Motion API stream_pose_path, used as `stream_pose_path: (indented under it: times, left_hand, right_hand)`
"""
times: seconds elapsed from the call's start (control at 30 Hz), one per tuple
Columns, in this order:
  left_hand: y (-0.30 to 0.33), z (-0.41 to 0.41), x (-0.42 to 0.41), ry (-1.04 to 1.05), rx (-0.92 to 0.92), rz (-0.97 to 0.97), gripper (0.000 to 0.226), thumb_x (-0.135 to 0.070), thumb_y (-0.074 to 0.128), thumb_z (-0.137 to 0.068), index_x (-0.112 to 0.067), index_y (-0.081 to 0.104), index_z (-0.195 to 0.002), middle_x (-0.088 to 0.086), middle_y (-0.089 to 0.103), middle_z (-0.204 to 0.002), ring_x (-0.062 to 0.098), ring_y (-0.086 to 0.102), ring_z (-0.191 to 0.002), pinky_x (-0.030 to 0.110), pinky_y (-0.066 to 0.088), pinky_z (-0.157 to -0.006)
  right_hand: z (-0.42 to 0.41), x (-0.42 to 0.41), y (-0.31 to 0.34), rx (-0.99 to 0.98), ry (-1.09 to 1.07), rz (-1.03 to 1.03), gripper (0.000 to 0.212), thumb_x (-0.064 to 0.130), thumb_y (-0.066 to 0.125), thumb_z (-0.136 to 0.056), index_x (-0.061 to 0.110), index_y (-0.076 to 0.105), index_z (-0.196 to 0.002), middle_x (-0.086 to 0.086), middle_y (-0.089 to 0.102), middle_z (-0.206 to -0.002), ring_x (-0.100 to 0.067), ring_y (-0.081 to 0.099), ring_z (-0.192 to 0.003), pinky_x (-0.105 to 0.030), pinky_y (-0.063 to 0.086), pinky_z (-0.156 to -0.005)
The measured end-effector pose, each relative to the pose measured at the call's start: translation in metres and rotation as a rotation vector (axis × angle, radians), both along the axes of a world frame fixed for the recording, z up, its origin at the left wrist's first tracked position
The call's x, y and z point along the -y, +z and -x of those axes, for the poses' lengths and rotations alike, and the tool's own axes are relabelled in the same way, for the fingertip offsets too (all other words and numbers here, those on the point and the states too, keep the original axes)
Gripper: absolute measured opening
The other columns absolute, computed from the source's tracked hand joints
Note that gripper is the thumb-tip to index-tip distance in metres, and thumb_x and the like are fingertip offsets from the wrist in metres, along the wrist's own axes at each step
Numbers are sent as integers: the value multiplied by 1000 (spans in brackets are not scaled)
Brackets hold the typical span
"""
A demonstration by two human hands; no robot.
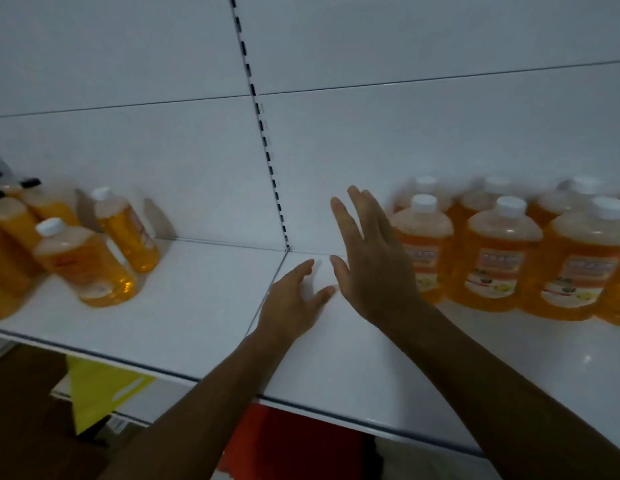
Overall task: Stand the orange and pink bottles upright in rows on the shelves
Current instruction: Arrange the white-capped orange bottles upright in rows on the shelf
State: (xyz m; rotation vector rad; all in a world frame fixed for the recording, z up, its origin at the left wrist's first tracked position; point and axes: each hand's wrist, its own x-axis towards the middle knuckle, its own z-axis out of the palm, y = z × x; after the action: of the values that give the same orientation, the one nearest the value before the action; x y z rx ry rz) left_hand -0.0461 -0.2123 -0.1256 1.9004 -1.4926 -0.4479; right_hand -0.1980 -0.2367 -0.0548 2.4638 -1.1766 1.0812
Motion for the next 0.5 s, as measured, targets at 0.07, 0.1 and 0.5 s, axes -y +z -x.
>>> stream_pose_path:
  times: [0.07,0.1,0.5]
  left_hand:
    - [4,-31,-20,85,-35,32,69,-62,56,-82,-26,46,-139,-6,50,-143,15,51,-127,31,40,-106]
    - [6,-47,-30,133,-31,59,60,-56,59,-85,-25,50,-136,-7,54,-139,13,53,-122,25,40,-101]
    - [2,-256,-144,744,-78,398,26,-30,73,-83,-16,59,-100,-3,62,-96,15,59,-92,24,44,-75]
  right_hand:
    - [-32,-3,-4,13,95,-102,78,25,76,-80,8,37,-145,-18,35,-151,-34,35,-139,-42,38,-108]
    - [-48,-5,-6,28,136,-153,77,25,77,-80,8,39,-144,-16,37,-151,-33,38,-138,-39,38,-107]
    - [-283,-41,8,132,589,-637,71,36,68,-87,26,30,-147,4,38,-149,-14,37,-136,-23,30,-99]
